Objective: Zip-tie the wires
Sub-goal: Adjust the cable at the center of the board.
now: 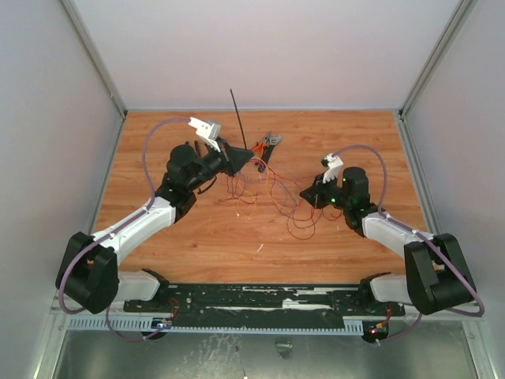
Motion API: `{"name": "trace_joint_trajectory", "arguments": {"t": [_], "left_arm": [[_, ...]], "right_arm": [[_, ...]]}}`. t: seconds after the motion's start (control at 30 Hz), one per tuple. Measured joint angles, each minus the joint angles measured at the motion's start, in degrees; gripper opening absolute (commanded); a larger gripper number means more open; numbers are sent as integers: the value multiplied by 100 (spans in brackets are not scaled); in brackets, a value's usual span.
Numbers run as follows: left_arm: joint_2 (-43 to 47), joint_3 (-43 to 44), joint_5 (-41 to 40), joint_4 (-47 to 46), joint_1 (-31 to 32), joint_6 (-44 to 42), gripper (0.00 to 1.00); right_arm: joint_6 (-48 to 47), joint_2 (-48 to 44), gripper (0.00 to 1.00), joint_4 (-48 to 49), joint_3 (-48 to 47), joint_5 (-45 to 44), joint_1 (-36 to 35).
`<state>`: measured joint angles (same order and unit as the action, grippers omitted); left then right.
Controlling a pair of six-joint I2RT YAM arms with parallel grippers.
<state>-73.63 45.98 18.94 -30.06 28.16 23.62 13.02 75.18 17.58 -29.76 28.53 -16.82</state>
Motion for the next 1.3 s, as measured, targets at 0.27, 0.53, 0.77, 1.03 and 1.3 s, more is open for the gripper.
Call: {"name": "trace_joint_trajectory", "arguments": {"t": [0.27, 0.53, 0.77, 1.03, 1.3], "left_arm": [[15, 0, -4, 9, -24, -2, 0], [15, 0, -7, 24, -31, -28, 0], [15, 0, -2, 24, -31, -42, 0], [15, 0, 39, 22, -31, -42, 0], [13, 0, 79, 22, -31, -42, 0]], "right_arm": [[-59, -223, 0, -125, 59, -92, 199], [-59, -223, 0, -308, 61, -337, 455], [-66, -70, 18, -328, 59, -192, 525], [-57, -17, 37, -363, -90, 337, 520], [450, -74, 38, 306, -291, 802, 286]]}}
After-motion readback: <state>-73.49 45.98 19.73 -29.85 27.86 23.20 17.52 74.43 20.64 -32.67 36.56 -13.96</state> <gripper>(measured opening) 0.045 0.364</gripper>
